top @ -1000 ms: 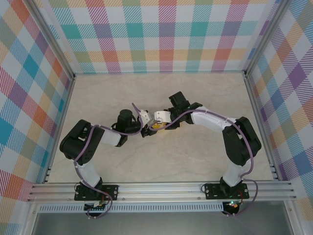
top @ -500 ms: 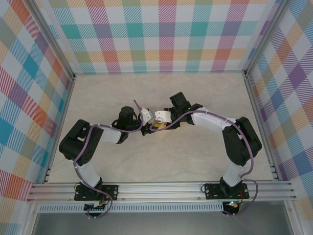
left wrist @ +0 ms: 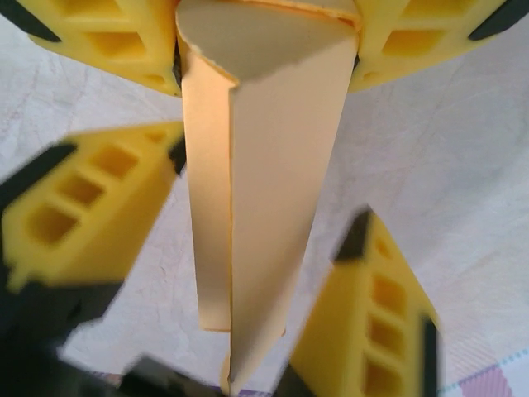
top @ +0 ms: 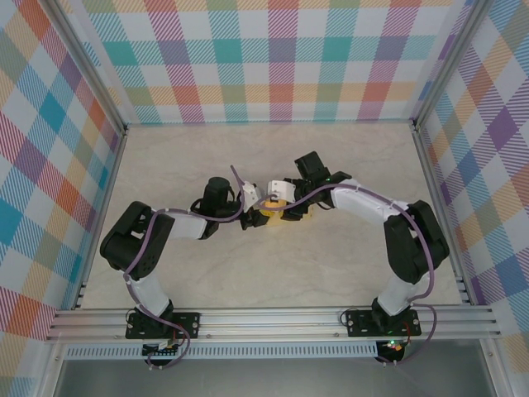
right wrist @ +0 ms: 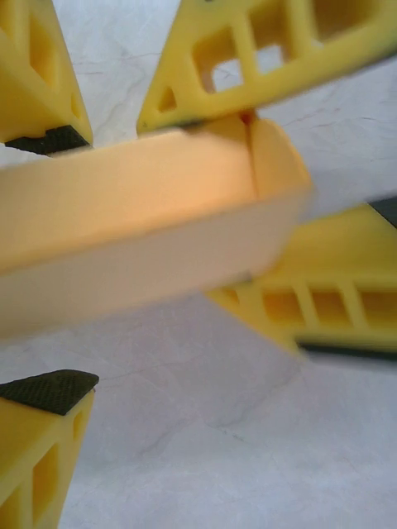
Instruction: Fold the paper box
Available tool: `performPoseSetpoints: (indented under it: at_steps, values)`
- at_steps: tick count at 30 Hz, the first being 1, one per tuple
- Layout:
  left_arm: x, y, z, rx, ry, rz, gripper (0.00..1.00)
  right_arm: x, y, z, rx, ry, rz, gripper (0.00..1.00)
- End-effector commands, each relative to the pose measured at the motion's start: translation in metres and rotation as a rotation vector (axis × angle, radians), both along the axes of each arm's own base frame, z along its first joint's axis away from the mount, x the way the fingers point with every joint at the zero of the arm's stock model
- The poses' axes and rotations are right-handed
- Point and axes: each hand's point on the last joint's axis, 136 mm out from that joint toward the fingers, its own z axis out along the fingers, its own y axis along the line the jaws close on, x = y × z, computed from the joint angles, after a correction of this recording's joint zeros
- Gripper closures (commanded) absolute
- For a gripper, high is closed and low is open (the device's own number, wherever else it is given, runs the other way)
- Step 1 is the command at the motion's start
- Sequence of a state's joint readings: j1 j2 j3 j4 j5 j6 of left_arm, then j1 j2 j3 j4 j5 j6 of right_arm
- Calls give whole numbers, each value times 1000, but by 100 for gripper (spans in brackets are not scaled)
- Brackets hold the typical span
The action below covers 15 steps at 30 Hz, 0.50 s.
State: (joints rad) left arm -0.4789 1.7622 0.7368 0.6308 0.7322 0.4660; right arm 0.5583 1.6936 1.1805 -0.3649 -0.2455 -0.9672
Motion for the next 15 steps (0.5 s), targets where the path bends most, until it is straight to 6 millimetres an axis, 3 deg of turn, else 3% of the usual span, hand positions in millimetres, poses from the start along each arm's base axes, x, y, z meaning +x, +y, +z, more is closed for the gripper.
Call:
performPoseSetpoints:
  at_steps: [1, 4, 9, 12, 15]
  values:
    - [-16, -7, -1, 10, 27, -76, 64, -5, 0, 46, 192, 30, -67, 28]
    - [-18, -8, -2, 18, 29, -84, 64, -3, -19, 76, 359, 107, -161, 28]
    - [-19, -8, -5, 36, 34, -96, 64, -8, -56, 105, 504, 138, -319, 28]
    - [-20, -7, -5, 46, 42, -104, 64, 5, -102, 103, 570, 230, -634, 34]
    - [-20, -8, -6, 53, 48, -108, 63, -4, -141, 86, 617, 338, -863, 41]
